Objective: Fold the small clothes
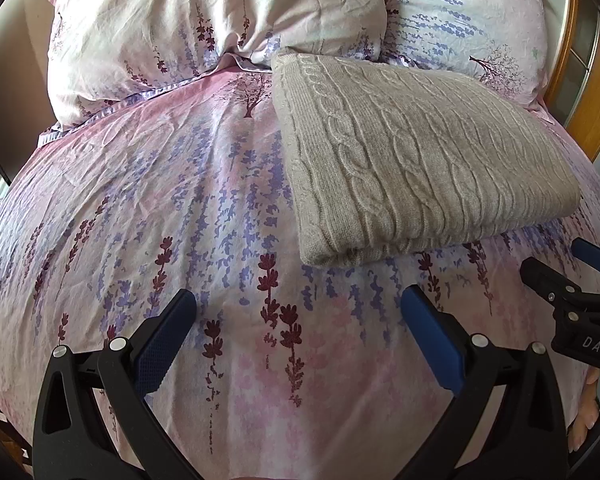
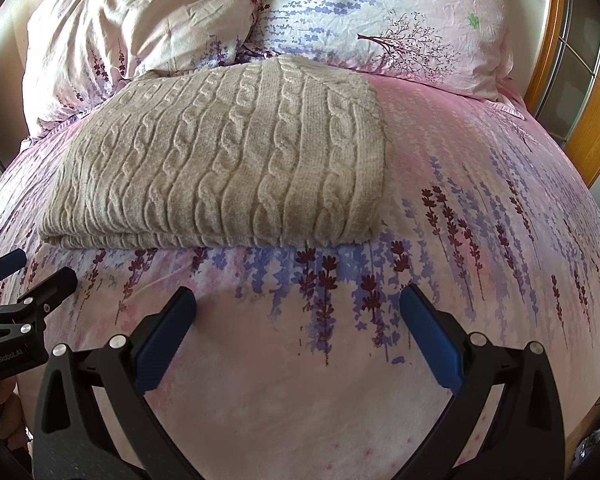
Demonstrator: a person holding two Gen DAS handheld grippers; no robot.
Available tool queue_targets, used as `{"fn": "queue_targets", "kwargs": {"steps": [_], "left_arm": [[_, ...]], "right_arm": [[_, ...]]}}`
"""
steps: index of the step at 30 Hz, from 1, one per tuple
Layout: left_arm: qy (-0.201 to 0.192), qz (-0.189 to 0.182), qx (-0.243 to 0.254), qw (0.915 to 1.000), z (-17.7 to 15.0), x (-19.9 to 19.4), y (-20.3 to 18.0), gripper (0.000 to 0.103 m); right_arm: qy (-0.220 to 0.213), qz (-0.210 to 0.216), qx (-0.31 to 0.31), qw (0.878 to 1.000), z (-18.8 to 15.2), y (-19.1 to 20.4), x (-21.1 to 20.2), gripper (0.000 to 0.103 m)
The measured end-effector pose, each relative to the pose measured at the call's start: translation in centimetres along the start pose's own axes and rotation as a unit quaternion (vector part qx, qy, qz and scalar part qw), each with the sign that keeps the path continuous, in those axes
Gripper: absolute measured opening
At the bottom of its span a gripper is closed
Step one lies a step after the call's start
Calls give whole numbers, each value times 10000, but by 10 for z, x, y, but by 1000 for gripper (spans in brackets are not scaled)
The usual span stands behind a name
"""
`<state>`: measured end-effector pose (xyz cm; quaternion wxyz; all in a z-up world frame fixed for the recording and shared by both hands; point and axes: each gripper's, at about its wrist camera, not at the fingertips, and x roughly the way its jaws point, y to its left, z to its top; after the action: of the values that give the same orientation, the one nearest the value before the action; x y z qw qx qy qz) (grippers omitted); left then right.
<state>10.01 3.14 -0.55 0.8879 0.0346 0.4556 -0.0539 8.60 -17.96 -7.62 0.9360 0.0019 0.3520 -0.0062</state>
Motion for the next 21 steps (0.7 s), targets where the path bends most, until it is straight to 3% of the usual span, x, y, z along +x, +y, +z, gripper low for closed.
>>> {"fn": "queue_targets", "kwargs": {"steps": [21], "left_arm": [[-20,10,-21,10000,-1,0,1,102]], "right_arm": [[-2,-4,8,10000,0,0,0,101]]}}
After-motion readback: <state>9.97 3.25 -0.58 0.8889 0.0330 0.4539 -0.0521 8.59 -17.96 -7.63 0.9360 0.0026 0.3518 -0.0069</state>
